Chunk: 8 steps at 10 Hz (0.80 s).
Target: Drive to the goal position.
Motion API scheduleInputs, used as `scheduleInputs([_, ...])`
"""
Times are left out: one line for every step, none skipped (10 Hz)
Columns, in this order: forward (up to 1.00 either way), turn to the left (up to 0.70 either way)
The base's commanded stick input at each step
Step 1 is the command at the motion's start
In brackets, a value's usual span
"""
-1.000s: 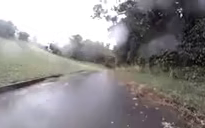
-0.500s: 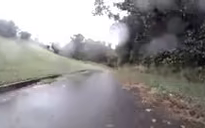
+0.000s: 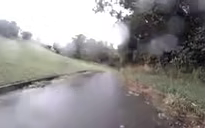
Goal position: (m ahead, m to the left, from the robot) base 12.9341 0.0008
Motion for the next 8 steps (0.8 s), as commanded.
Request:
scheduleInputs([1.00, 0.00])
scheduleInputs([1.00, 0.00])
scheduleInputs([1.00, 0.00])
scheduleInputs([1.00, 0.00])
scheduleInputs([1.00, 0.00])
scheduleInputs([1.00, 0.00])
scheduleInputs([1.00, 0.00])
scheduleInputs([1.00, 0.00])
